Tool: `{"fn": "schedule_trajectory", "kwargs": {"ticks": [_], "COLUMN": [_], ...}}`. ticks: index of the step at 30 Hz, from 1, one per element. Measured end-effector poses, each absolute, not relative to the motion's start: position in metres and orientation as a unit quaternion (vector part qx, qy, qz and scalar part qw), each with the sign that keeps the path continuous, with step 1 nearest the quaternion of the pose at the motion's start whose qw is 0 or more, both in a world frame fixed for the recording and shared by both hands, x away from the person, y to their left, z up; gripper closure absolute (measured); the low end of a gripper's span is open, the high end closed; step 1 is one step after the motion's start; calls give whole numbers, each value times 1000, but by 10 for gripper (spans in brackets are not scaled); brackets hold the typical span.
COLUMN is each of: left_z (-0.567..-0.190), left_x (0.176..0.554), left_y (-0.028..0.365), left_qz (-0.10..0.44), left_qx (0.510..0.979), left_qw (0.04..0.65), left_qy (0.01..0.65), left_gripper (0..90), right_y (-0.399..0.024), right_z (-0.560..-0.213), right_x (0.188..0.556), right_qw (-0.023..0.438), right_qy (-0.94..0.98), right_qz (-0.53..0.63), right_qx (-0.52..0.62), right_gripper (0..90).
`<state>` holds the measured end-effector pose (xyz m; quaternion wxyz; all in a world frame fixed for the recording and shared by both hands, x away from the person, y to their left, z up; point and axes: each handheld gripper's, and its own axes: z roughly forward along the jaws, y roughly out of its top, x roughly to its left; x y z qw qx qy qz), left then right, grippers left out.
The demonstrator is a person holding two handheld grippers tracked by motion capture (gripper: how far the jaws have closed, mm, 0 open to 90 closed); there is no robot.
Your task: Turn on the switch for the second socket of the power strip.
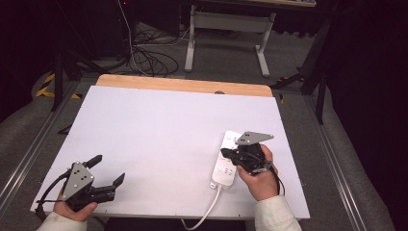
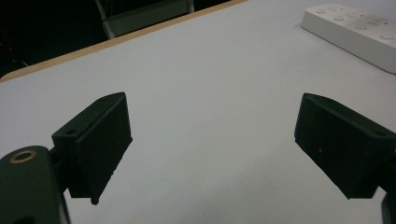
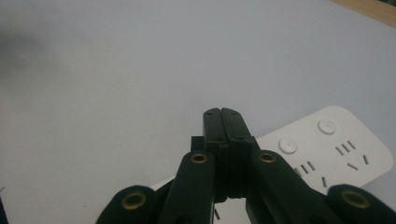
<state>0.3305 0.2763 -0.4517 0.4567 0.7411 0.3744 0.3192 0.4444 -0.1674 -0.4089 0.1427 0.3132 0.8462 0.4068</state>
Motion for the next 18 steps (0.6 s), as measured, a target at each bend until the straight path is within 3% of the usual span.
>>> {"fn": "schedule_trajectory", "kwargs": {"ticks": [18], "left_z": [-452], "left_x": [331], "left_y": [276], "left_qz": [319], "left_qx": [742], "left_qw": [456], "left_qy": [375], "left_gripper": [113], "right_y": [-156], "right_z": [-430], "right_x": [463], "right_qw": [144], "right_qy": [864], "right_qz": [333], "right_qx": [351], "right_gripper": [900]}}
